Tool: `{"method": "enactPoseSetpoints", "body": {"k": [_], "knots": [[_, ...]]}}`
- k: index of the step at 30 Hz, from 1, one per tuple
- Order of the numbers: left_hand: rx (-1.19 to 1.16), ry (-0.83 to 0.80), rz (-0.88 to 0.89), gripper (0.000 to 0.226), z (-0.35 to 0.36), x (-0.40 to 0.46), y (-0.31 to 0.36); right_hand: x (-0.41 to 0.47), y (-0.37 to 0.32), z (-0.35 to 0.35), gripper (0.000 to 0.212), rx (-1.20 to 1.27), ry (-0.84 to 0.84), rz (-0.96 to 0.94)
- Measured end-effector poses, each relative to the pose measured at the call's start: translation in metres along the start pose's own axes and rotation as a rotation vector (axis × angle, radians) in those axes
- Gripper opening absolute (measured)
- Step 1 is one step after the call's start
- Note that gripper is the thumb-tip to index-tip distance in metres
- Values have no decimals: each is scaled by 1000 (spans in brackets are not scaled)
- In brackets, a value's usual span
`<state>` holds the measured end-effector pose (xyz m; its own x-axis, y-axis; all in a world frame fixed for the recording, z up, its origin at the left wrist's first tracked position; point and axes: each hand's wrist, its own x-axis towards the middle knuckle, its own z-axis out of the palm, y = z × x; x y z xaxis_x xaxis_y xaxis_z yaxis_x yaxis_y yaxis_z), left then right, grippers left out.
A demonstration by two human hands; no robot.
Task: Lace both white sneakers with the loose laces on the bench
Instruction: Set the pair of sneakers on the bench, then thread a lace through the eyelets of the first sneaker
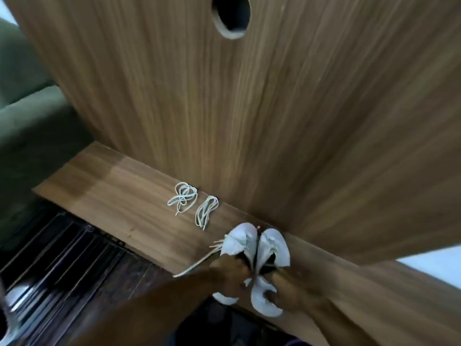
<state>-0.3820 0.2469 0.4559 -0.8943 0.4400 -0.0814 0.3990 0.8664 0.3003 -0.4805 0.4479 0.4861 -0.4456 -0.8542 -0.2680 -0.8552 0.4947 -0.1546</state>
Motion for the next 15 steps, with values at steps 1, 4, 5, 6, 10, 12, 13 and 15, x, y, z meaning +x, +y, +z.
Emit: {"method": "enactPoseSetpoints", "body": {"k": [1,4,5,6,10,12,13,15], "knots": [[69,-39,-67,30,23,3,1,-7,3,21,42,64,-83,-50],[-53,-106,-232,34,72,-13,6,-11,-7,69,15,108,-25,-127],[-61,-92,-221,38,83,-18,8,-9,-14,76,16,106,11,-135],[-84,-77,-234,40,93,-18,8,-5,-16,90,17,115,27,-96],[-149,188,-169,27,118,-15,-3,16,-26,121,13,308,177,-55],[-135,271,-143,21,126,-14,-5,17,-25,134,14,321,304,-96],[-117,314,-128,20,129,-13,-6,16,-24,139,15,308,341,-102],[-117,376,-96,19,132,-13,-8,15,-22,146,16,261,413,-105]]}}
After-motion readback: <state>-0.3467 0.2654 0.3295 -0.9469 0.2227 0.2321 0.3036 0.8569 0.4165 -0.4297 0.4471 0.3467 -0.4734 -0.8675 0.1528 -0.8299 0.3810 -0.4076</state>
